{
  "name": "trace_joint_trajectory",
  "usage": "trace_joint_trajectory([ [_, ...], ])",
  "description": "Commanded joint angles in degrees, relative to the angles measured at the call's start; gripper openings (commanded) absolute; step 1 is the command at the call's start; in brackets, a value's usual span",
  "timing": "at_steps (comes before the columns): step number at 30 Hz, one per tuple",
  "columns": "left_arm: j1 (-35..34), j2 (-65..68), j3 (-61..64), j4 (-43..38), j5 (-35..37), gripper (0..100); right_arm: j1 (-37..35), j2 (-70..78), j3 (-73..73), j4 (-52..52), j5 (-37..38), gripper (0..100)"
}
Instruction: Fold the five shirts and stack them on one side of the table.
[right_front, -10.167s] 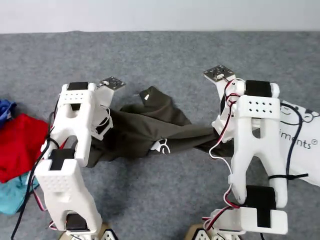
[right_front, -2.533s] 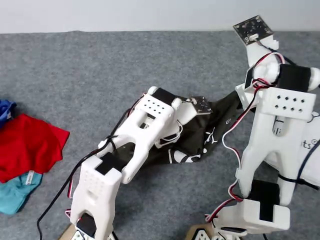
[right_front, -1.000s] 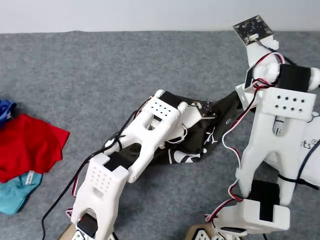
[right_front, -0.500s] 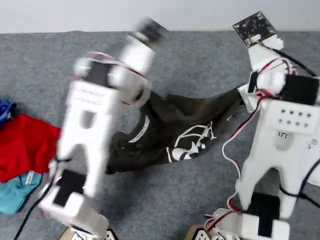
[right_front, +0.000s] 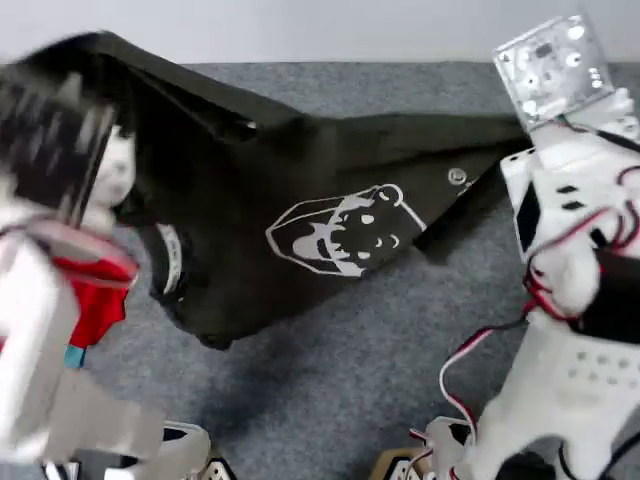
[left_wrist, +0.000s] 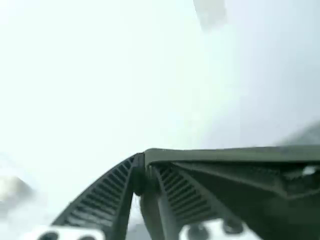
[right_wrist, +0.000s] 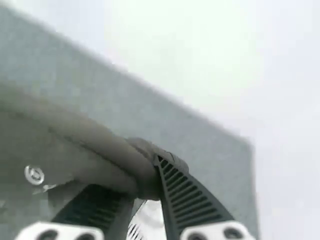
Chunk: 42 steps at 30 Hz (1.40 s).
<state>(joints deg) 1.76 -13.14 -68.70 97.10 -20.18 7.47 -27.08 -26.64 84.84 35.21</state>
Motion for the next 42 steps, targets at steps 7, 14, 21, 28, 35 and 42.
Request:
trace_joint_trajectory([
  [7, -12.0, -2.4, -6.3, -10.2, -7.8, 0, 0.5, -8.3, -1.9, -17.4, 6.7, 0.9],
  [14, -12.5, -8.1, -5.9, -15.6, -12.8, 0, 0.6, -12.2, -1.7, -18.0, 9.0, 0.9],
  [21, -12.4, -8.6, -3.6, -17.9, -17.5, 0, 0.7, -11.7, -1.5, -14.6, 8.8, 0.9],
  [28, -12.6, -11.1, -3.9, -18.3, -17.6, 0, 1.9, -14.9, -1.8, -8.7, 9.1, 0.9],
  [35, -14.1, -17.9, -3.8, -18.3, -21.5, 0, 7.8, -22.6, -1.8, -1.7, 10.9, 0.9],
  [42, -22.2, -20.5, -3.7, -18.0, -21.5, 0, 12.5, -28.5, -1.7, 4.4, 23.1, 0.9],
])
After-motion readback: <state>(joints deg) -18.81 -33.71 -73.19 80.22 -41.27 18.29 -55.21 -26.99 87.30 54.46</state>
